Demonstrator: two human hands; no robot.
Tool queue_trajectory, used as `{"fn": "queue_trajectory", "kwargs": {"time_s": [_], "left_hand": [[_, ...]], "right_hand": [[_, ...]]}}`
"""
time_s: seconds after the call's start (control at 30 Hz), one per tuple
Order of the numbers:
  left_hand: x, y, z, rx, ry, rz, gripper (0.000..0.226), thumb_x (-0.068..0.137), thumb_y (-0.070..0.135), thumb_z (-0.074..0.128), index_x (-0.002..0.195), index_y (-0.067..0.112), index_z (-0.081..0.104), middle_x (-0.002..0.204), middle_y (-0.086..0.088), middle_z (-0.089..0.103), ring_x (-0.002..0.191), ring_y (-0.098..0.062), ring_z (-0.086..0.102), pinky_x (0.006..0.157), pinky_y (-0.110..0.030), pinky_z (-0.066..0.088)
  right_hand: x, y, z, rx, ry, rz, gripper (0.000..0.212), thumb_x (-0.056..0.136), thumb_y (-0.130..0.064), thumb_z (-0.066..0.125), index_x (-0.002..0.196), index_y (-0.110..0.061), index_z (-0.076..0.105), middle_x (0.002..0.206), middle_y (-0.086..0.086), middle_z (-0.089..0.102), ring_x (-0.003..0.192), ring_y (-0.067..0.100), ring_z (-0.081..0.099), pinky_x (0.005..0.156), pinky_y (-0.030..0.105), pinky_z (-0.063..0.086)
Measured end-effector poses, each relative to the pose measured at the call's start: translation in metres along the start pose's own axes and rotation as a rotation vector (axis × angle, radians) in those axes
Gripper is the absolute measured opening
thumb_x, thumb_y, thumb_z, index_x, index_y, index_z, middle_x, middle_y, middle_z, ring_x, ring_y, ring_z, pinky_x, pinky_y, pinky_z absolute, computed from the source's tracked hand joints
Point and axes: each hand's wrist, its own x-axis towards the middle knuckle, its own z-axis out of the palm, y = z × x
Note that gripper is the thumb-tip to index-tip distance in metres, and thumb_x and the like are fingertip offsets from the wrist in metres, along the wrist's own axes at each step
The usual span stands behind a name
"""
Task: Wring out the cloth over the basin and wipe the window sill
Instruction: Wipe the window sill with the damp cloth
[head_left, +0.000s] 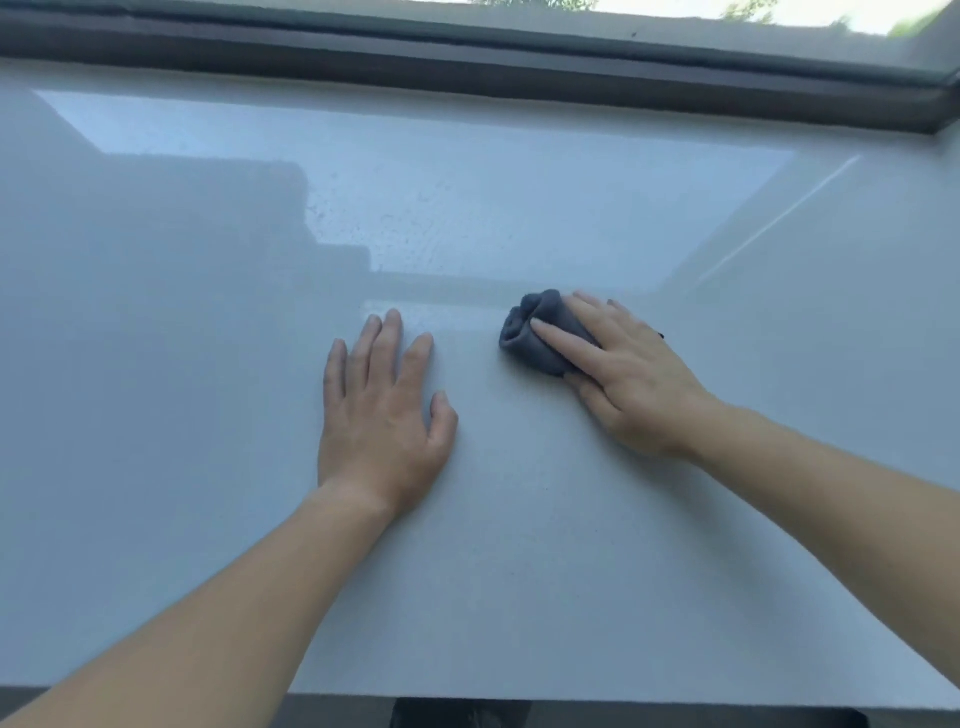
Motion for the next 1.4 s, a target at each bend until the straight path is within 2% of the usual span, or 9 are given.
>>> {"fn": "queue_trajectory", "kwargs": {"time_s": [0.2, 0.4, 0.63, 0.83, 0.9, 0.97, 1.07, 1.27, 1.4], "left_hand": [[0.004, -0.001, 0.0, -0.026, 0.007, 0.016, 0.058, 0.089, 0.04, 0.034, 0.141, 0.016, 0.041, 0.157, -0.013, 0.03, 0.149, -0.029, 0.02, 0.122, -0.048, 0.005], [0.052, -0.006, -0.012, -0.056, 0.089, 0.033, 0.051, 0.088, 0.04, 0.039, 0.129, 0.011, 0.05, 0.145, -0.017, 0.039, 0.137, -0.035, 0.03, 0.119, -0.049, 0.01], [0.149, 0.013, -0.005, -0.045, -0.047, 0.127, 0.066, 0.092, 0.047, 0.026, 0.154, 0.024, 0.024, 0.166, -0.008, 0.009, 0.153, -0.023, -0.001, 0.123, -0.044, -0.005], [0.149, 0.017, 0.001, 0.031, -0.047, 0.106, 0.068, 0.092, 0.05, 0.02, 0.154, 0.024, 0.022, 0.166, -0.008, 0.007, 0.152, -0.024, -0.003, 0.122, -0.048, -0.003], [0.151, 0.017, 0.0, 0.029, -0.06, 0.109, 0.068, 0.092, 0.051, 0.021, 0.154, 0.024, 0.021, 0.166, -0.008, 0.006, 0.152, -0.024, -0.004, 0.122, -0.048, -0.004], [0.151, 0.018, 0.0, 0.03, -0.064, 0.111, 0.067, 0.093, 0.051, 0.022, 0.155, 0.024, 0.02, 0.166, -0.008, 0.004, 0.152, -0.024, -0.005, 0.122, -0.049, -0.004], [0.15, 0.018, 0.0, 0.022, -0.05, 0.113, 0.067, 0.093, 0.049, 0.025, 0.154, 0.023, 0.023, 0.165, -0.009, 0.007, 0.153, -0.025, -0.002, 0.122, -0.05, -0.001], [0.152, 0.019, 0.0, 0.029, -0.039, 0.108, 0.067, 0.091, 0.049, 0.029, 0.152, 0.022, 0.03, 0.164, -0.012, 0.014, 0.153, -0.026, 0.004, 0.122, -0.051, 0.003], [0.152, 0.018, 0.001, 0.026, -0.036, 0.112, 0.067, 0.091, 0.049, 0.029, 0.152, 0.022, 0.031, 0.164, -0.011, 0.015, 0.153, -0.026, 0.005, 0.122, -0.051, 0.004]], "right_hand": [[0.091, 0.033, -0.018, 0.017, 0.164, 0.446, 0.056, 0.099, -0.029, 0.037, 0.154, -0.033, 0.027, 0.157, 0.009, 0.026, 0.138, 0.032, 0.028, 0.117, 0.046, 0.021], [0.065, 0.031, -0.016, -0.047, -0.031, 0.023, 0.056, 0.098, -0.036, 0.029, 0.154, -0.03, 0.028, 0.161, 0.007, 0.024, 0.146, 0.03, 0.022, 0.121, 0.048, 0.015], [0.151, 0.082, -0.032, -0.009, 0.21, 0.491, 0.055, 0.099, -0.03, 0.036, 0.154, -0.034, 0.027, 0.155, 0.012, 0.031, 0.138, 0.031, 0.029, 0.119, 0.049, 0.018], [0.132, 0.073, -0.026, -0.065, 0.065, 0.086, 0.056, 0.097, -0.034, 0.03, 0.152, -0.027, 0.033, 0.154, 0.011, 0.034, 0.138, 0.035, 0.033, 0.113, 0.052, 0.027], [0.15, 0.094, -0.033, -0.07, 0.139, 0.144, 0.056, 0.095, -0.03, 0.035, 0.151, -0.025, 0.037, 0.152, 0.012, 0.039, 0.132, 0.037, 0.04, 0.107, 0.05, 0.033], [0.172, 0.105, -0.041, -0.03, 0.266, 0.368, 0.057, 0.093, -0.026, 0.039, 0.15, -0.024, 0.04, 0.148, 0.014, 0.044, 0.127, 0.04, 0.043, 0.104, 0.047, 0.036], [0.192, 0.077, -0.032, -0.043, 0.318, 0.595, 0.057, 0.094, -0.03, 0.038, 0.151, -0.026, 0.035, 0.148, 0.013, 0.04, 0.13, 0.037, 0.039, 0.111, 0.049, 0.03], [0.239, 0.014, -0.019, -0.116, 0.248, 0.296, 0.054, 0.098, -0.034, 0.04, 0.152, -0.028, 0.034, 0.149, 0.011, 0.04, 0.134, 0.033, 0.035, 0.115, 0.045, 0.022], [0.232, 0.035, -0.025, -0.147, 0.292, 0.293, 0.056, 0.092, -0.028, 0.044, 0.147, -0.021, 0.044, 0.135, 0.016, 0.051, 0.122, 0.039, 0.045, 0.102, 0.046, 0.036]]}}
